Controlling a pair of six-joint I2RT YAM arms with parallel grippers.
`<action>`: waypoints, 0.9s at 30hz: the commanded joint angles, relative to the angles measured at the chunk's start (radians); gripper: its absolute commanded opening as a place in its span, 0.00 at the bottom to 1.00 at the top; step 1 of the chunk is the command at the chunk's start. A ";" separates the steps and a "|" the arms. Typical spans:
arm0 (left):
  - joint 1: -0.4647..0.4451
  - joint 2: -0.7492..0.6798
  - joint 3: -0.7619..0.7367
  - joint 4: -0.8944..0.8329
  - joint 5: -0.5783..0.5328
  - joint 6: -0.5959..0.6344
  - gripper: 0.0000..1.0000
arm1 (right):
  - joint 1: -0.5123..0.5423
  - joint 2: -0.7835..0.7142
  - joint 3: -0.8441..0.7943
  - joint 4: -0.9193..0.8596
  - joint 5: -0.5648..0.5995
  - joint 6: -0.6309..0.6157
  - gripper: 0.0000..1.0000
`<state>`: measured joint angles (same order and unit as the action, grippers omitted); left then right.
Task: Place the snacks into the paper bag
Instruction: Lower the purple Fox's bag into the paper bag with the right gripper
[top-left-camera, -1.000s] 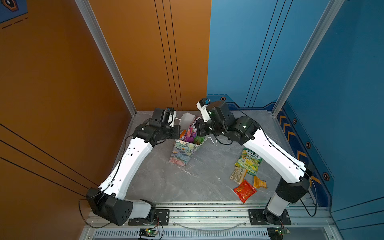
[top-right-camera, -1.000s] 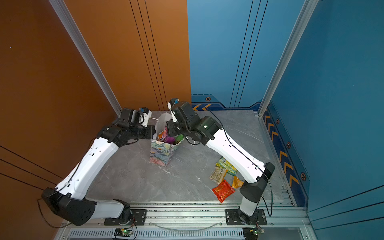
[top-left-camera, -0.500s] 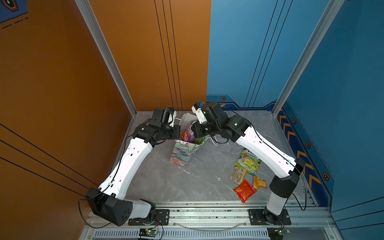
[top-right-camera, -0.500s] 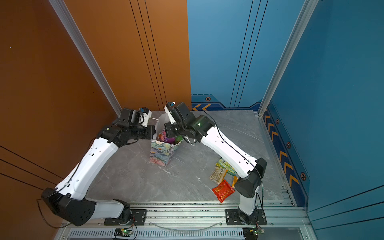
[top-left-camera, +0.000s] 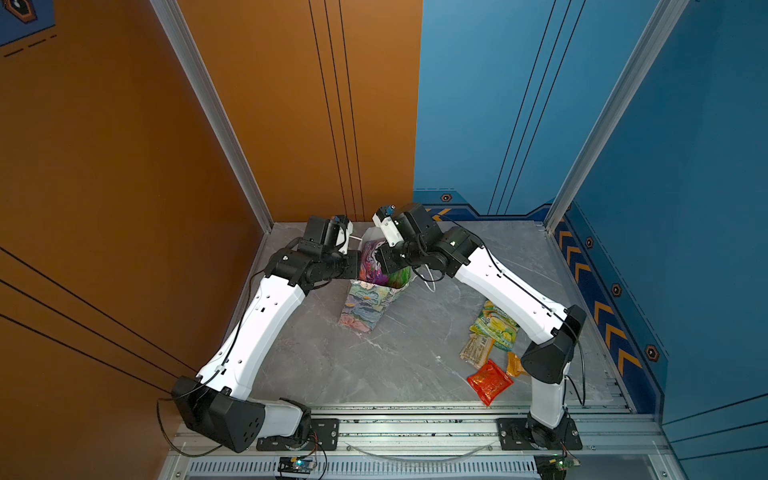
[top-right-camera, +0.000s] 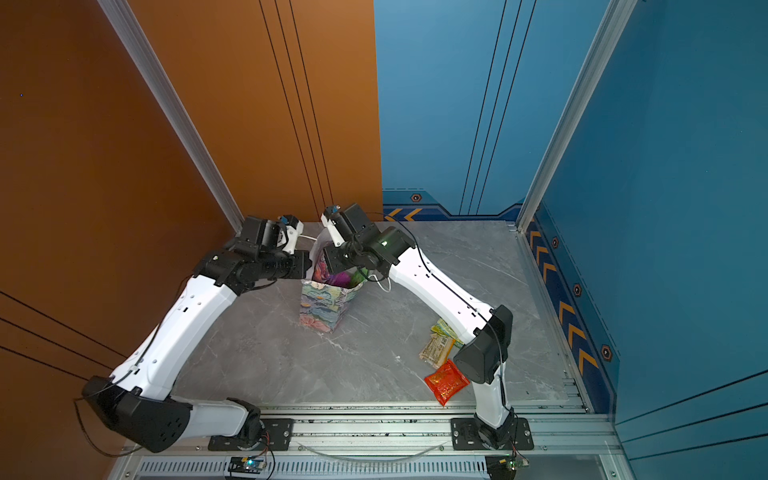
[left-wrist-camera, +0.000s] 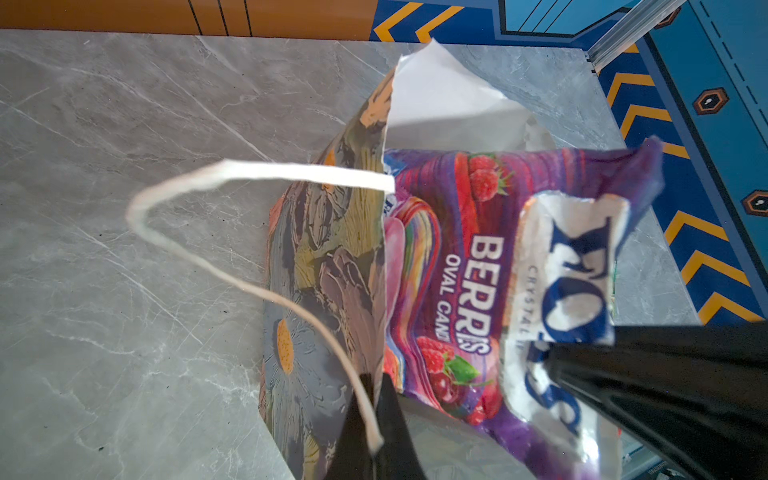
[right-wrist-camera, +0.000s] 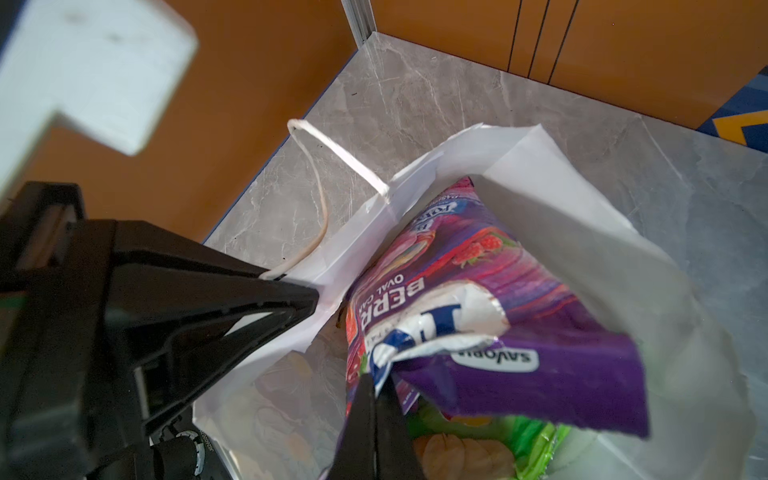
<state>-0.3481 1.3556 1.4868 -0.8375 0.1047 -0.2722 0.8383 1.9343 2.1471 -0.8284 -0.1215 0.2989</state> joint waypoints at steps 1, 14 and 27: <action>-0.006 -0.031 0.007 0.032 0.002 0.018 0.04 | -0.003 0.022 0.037 0.057 -0.008 -0.036 0.00; -0.005 -0.030 0.006 0.032 -0.002 0.017 0.04 | -0.015 0.084 0.031 0.086 -0.040 -0.060 0.00; -0.005 -0.031 0.007 0.031 -0.005 0.018 0.04 | -0.012 0.130 -0.006 0.146 -0.008 -0.033 0.00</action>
<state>-0.3481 1.3556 1.4868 -0.8375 0.1040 -0.2722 0.8284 2.0499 2.1494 -0.7212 -0.1539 0.2604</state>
